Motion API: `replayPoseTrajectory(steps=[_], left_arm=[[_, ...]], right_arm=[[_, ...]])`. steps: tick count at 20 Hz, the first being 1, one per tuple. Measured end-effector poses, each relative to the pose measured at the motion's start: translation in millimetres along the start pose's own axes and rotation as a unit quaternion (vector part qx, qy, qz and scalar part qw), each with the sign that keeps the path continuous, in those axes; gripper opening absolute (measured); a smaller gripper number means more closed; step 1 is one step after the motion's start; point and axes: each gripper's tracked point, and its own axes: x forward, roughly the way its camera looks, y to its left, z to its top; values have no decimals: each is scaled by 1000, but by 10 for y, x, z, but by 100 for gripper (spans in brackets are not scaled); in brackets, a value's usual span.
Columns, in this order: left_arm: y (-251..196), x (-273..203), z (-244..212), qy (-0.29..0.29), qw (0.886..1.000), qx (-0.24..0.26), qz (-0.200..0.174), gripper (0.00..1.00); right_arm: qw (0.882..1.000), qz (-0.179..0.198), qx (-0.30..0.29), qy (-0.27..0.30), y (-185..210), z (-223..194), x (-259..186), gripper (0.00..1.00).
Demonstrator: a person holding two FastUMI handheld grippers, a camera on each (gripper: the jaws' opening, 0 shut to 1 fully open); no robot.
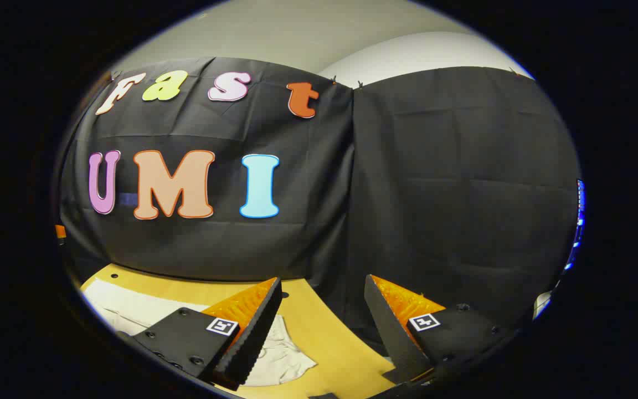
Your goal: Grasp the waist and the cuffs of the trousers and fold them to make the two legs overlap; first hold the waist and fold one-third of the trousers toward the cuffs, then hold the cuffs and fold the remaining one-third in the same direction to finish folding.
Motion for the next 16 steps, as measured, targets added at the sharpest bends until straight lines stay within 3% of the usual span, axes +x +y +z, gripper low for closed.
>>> replayPoseTrajectory(steps=[7,13,16], left_arm=[[-8,14,-22,-2,1000,1,9,95],[-25,19,-52,-1,1000,11,7,95],[-45,16,-84,0,1000,5,0,95]], right_arm=[[1000,-19,-8,-3,-283,82,-79,98],[999,-39,0,-22,-576,350,-250,97],[996,-68,-51,-36,-774,549,-425,97]])
